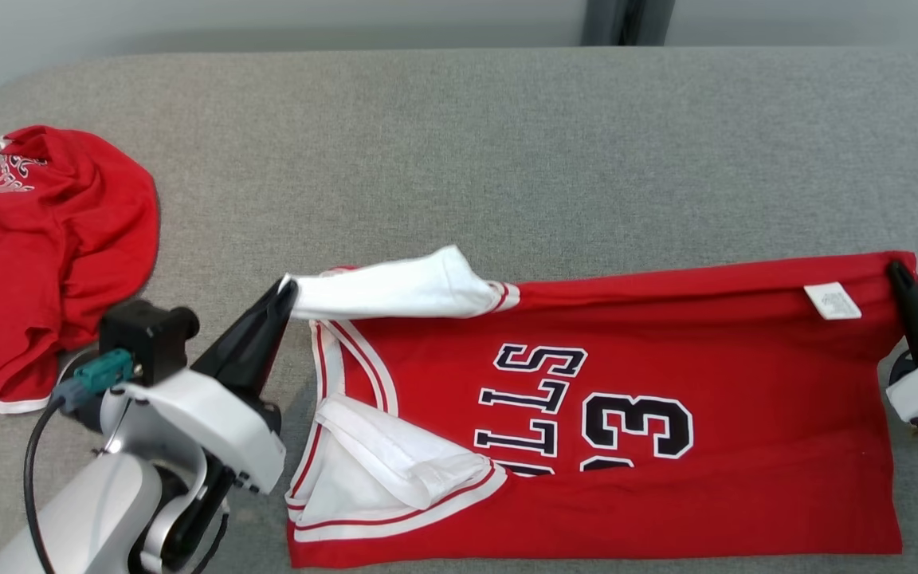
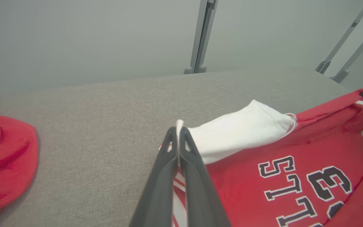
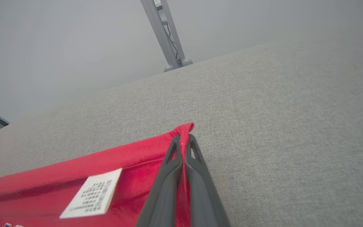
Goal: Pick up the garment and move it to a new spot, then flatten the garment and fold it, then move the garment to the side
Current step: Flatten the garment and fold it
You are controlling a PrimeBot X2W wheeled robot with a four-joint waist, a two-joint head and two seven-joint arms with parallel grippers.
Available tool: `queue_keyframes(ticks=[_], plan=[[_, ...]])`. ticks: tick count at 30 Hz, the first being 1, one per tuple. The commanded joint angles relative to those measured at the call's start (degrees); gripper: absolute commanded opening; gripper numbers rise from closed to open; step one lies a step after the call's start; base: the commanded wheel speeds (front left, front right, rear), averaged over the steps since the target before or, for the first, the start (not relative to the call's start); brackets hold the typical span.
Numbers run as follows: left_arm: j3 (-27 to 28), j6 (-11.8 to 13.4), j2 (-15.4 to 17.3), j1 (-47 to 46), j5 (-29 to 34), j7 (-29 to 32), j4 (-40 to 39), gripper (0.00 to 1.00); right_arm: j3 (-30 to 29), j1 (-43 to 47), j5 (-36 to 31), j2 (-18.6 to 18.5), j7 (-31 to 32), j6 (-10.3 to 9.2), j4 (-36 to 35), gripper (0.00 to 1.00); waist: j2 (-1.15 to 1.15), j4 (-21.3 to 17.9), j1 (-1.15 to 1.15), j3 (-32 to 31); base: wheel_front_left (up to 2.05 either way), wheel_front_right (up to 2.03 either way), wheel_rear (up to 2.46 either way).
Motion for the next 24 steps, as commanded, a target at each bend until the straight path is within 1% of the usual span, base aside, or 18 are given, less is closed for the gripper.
queue_keyframes(ticks=[1, 9, 17, 19, 24], plan=[[0.3, 0.63, 1.29, 1.77, -0.51, 0.6, -1.36, 0.0, -0.81, 1.58, 0.96, -0.08, 0.96, -0.02, -1.36, 0.0, 0.0, -0.13, 0.0, -0.9, 0.0, 0.0, 0.0], [0.24, 2.07, 5.12, 7.42, -2.0, 2.77, -7.3, 0.0, -4.64, 7.46, 2.02, 0.54, 6.51, -0.02, -7.67, 0.0, 0.0, -0.16, 0.0, -3.25, 0.0, 0.0, 0.0], [-1.72, 1.86, 8.67, 11.53, -2.98, 6.62, -11.68, 0.0, -9.26, 13.32, 0.75, 2.83, 14.92, -0.02, -13.43, 0.0, 0.0, -0.33, 0.0, -4.65, 0.0, 0.0, 0.0], [-1.84, 1.87, 9.11, 11.95, -3.21, 7.17, -12.15, 0.0, -9.97, 13.87, 0.41, 3.06, 15.99, -0.02, -14.05, 0.0, 0.0, -0.37, 0.0, -4.73, 0.0, 0.0, 0.0], [-3.18, 1.6, 11.23, 13.82, -3.94, 9.98, -14.29, 0.0, -12.63, 16.24, -0.83, 4.89, 21.72, -0.02, -17.13, 0.0, 0.0, -0.38, 0.0, -4.83, 0.0, 0.0, 0.0]])
